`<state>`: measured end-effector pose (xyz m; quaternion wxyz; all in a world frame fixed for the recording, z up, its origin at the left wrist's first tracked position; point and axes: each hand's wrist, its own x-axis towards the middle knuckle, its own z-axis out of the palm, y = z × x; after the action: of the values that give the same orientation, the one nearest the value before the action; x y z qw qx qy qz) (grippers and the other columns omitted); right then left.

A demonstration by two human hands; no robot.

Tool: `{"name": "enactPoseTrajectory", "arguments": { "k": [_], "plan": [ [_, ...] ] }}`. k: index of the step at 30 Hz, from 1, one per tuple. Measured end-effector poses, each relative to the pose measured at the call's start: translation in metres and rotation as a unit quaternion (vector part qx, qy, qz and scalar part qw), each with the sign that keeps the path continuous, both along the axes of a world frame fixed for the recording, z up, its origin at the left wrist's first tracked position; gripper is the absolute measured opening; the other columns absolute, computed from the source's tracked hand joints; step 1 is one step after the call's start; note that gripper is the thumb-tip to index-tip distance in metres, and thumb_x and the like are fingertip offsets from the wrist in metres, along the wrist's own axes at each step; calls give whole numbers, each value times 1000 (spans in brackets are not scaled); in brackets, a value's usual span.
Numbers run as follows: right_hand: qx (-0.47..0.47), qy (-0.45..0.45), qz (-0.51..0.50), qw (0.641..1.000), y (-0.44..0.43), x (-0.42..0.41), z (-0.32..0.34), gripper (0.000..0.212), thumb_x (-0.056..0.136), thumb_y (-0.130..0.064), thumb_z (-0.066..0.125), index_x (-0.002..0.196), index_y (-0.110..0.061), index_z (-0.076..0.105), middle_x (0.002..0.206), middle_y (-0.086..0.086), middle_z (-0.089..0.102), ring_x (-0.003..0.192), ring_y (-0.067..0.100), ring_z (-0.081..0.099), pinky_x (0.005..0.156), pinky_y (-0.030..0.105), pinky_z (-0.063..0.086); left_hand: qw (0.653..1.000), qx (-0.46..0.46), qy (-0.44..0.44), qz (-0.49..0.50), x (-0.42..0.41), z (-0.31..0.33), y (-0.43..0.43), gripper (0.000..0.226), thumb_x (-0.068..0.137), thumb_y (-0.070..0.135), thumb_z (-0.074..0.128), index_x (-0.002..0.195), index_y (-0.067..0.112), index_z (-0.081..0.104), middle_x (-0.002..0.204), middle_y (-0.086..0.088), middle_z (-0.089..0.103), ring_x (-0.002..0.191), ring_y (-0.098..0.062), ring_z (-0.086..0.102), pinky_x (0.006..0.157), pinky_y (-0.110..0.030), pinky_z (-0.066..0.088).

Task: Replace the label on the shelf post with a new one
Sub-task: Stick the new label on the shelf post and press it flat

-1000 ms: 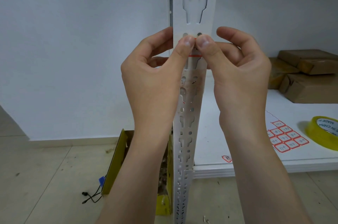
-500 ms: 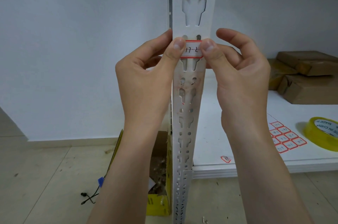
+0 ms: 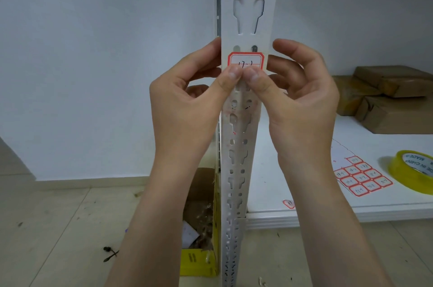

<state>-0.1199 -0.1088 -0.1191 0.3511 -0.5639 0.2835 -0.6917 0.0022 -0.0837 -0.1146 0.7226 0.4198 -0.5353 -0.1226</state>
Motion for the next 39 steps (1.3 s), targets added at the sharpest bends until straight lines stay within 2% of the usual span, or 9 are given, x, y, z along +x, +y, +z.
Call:
{"name": "enactPoseTrajectory", "arguments": {
  "k": [5, 9, 14, 17, 21, 27, 33, 37, 39],
  "plan": [
    [-12, 0, -4, 1000, 0, -3, -3, 31, 94, -17, 78, 121, -20, 64, 109, -5, 81, 105, 14, 76, 96, 45, 62, 1000, -4, 16, -22, 1, -3, -1, 40, 94, 14, 74, 134, 13, 69, 113, 10, 77, 104, -3, 74, 79, -13, 59],
    [3, -22, -11, 1000, 1, 1, -4, 30, 87, -17, 84, 112, -22, 68, 102, -6, 81, 94, 12, 78, 88, 38, 65, 999, -9, 23, -24, 0, -4, -2, 44, 92, 14, 76, 135, 10, 69, 116, 3, 78, 106, -10, 74, 80, -16, 60],
    [-12, -27, -20, 999, 4, 3, -3, 28, 93, -17, 79, 115, -23, 63, 105, -6, 81, 101, 11, 78, 86, 31, 64, 998, -5, 39, -42, 1, -6, -3, 41, 94, 12, 70, 135, 8, 68, 120, -2, 77, 110, -17, 74, 86, -24, 62],
    [-8, -56, -18, 998, 7, 5, 1, 31, 91, -18, 80, 116, -20, 62, 94, -6, 82, 93, 12, 79, 81, 22, 61, 998, -4, 63, -22, -5, 0, -3, 38, 91, 21, 76, 127, 10, 73, 112, 2, 80, 104, -14, 76, 80, -20, 61],
    [15, -71, -9, 997, 7, 8, 8, 38, 89, -23, 83, 119, -17, 61, 86, 0, 81, 89, 18, 79, 79, 20, 58, 995, 9, 96, 2, -16, 3, -5, 30, 90, 28, 79, 116, 15, 76, 105, 5, 81, 99, -12, 77, 85, -31, 64],
    [3, -38, -33, 999, 4, 5, 6, 28, 96, -22, 76, 118, -18, 60, 85, -1, 80, 89, 13, 78, 84, 33, 63, 995, 12, 96, 33, -17, 3, -4, 25, 97, 25, 70, 119, 14, 76, 102, 8, 79, 100, -11, 76, 83, -25, 63],
    [4, -28, -37, 999, 7, 8, 9, 34, 91, -27, 81, 117, -19, 61, 82, -8, 78, 83, 13, 75, 72, 17, 56, 995, 21, 97, 28, -19, 4, -3, 25, 93, 28, 76, 115, 18, 77, 105, 7, 80, 99, -12, 76, 88, -32, 64],
    [6, -26, -28, 999, 4, 5, 7, 28, 94, -26, 77, 117, -22, 61, 83, -8, 78, 89, 14, 77, 80, 25, 62, 996, 14, 89, 27, -16, 3, -2, 17, 94, 29, 74, 111, 25, 75, 98, 13, 79, 97, -7, 75, 87, -31, 64],
    [-7, -21, -34, 999, 4, 5, 4, 25, 95, -24, 76, 115, -22, 61, 87, -8, 79, 92, 14, 77, 80, 29, 63, 995, 8, 93, 23, -15, 0, -4, 21, 95, 27, 73, 115, 21, 75, 101, 11, 79, 100, -9, 75, 86, -32, 64]
  ]
}}
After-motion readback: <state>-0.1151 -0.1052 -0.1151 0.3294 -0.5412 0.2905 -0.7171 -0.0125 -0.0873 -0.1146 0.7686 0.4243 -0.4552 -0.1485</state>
